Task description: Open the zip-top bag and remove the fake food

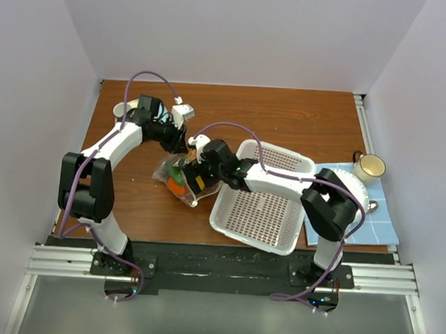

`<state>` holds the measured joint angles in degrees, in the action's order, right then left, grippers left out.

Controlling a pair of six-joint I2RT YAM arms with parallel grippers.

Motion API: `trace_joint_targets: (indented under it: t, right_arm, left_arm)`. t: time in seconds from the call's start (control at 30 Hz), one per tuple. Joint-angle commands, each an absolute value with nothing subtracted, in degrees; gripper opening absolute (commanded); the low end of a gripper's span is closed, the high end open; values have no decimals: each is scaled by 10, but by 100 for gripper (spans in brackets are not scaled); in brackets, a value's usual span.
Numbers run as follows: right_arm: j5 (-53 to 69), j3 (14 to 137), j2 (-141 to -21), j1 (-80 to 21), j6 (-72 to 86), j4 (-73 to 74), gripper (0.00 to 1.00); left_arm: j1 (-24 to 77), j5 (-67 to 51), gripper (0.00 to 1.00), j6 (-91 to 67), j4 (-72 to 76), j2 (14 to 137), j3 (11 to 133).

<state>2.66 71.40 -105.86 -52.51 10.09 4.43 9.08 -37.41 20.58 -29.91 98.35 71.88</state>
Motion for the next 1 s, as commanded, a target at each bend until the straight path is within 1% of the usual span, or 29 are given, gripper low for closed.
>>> trace_joint_targets:
  t: [0.0,0.13,0.23,0.27,0.3,0.33,0.4,0.43,0.5,0.53,0.57,0.63,0.7,0.87,0.97]
  right_arm:
    - [54,772,-1100,-528,115,22,96]
    - [69,822,-1143,-537,119,26,96]
    - [77,854,-1166,-540,121,30,88]
    - [78,872,-1170,-540,122,39,80]
    - [78,877,-1170,-539,124,47,76]
    - [77,877,-1163,-539,125,59,68]
    - [75,865,-1147,-540,122,68,59]
    - [66,858,-1124,-540,121,74,51]
    - [60,839,-1103,-540,121,88,42]
    - [59,835,-1086,-540,120,103,33]
    - [47,829,-1077,-540,119,110,31]
    - [38,824,-1052,-540,113,125,26]
    - [31,816,-1037,-539,112,129,24]
    - [32,802,-981,-540,105,149,24]
    - [2,768,-931,-539,106,149,25]
  left_arm:
    - [95,-381,30,222,-324,972,701]
    - [95,-377,30,243,-344,957,677]
    - [95,-370,29,261,-353,939,646]
    - [93,-356,29,263,-348,933,637]
    - [91,-347,28,264,-343,928,628]
    - [82,-338,25,264,-337,920,612]
    - [66,-320,21,262,-316,918,599]
    - [49,-317,20,263,-309,926,599]
    - [34,-309,18,266,-304,949,601]
    - [24,-305,17,267,-297,958,602]
    - [21,-302,16,268,-295,965,601]
    - [19,-300,15,267,-287,983,599]
    - [19,-299,15,265,-279,991,592]
    - [19,-274,13,268,-260,997,583]
    - [19,-261,13,273,-259,998,578]
